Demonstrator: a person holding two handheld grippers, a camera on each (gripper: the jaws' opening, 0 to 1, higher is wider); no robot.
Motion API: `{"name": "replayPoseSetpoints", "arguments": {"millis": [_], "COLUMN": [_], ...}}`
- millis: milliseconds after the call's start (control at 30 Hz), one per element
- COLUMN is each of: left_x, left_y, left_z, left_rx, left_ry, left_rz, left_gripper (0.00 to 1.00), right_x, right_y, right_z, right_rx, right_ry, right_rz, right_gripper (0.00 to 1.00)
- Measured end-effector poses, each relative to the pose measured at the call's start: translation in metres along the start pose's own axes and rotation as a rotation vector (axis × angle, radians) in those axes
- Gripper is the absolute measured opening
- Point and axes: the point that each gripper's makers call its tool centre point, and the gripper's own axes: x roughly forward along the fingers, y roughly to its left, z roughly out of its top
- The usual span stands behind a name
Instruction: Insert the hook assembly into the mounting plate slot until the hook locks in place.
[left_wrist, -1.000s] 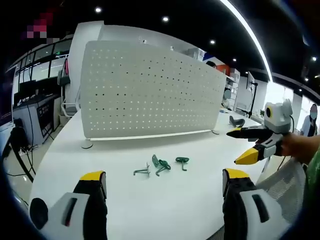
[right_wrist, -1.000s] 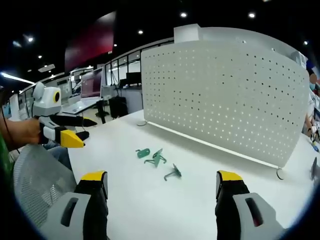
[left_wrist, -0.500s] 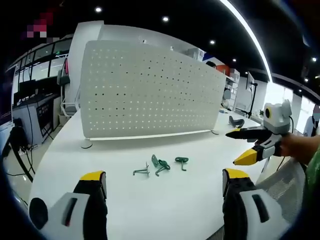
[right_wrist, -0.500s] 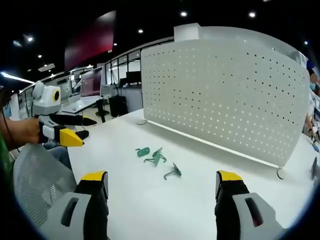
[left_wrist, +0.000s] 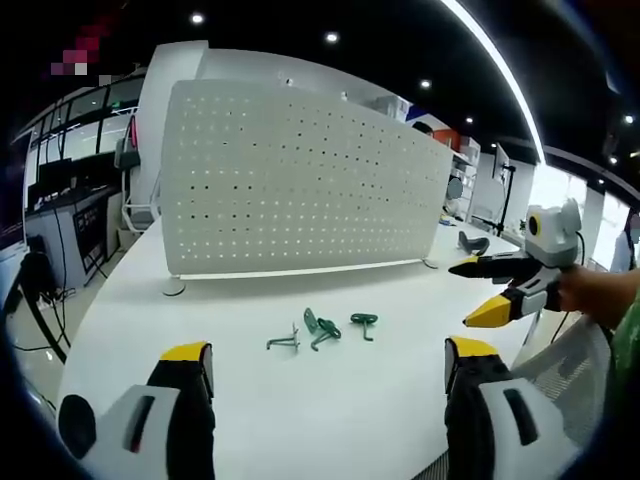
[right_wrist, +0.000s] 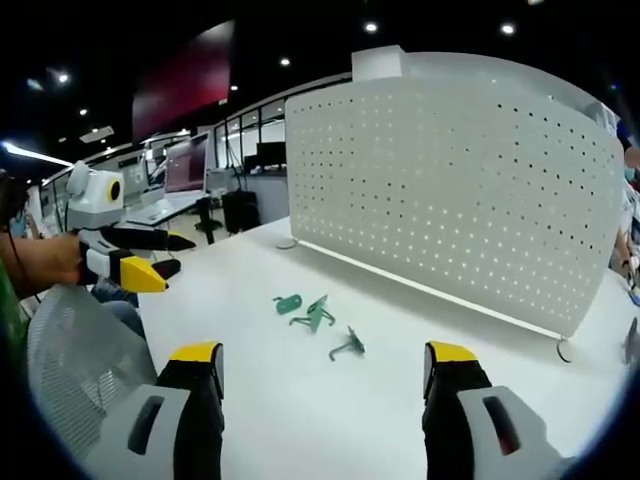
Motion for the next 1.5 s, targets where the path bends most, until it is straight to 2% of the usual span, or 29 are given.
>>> {"name": "replayPoseSetpoints", "arguments": {"millis": [733, 867, 1100, 1500], "left_x": [0.0, 0.0, -0.001, 0.0], "left_y": [0.004, 0.004, 0.005, 0.006], "left_z": [-0.002, -0.003, -0.004, -0.006], "left_rx": [-0.005, -0.007, -0.01, -0.012], "left_ry": [0.008, 0.009, 0.012, 0.023], "left_rz": [0.014, 0.017, 0.02, 0.029], "left_gripper": [0.97, 0.97, 0.96, 0.96], "right_x": [0.02, 0.028, 0.037, 0.057], "right_y": [-0.017, -0.019, -0.025, -0.037], "right_z": [-0.004, -0.009, -0.01, -0.023], "right_rx": [-0.043, -0.076, -0.085, -0.103], "right_ry": [0.033, 0.057, 0.066, 0.107], "right_rz": [0.02, 0.03, 0.038, 0.046], "right_gripper": [0.67, 0.65, 0.59, 0.53]}}
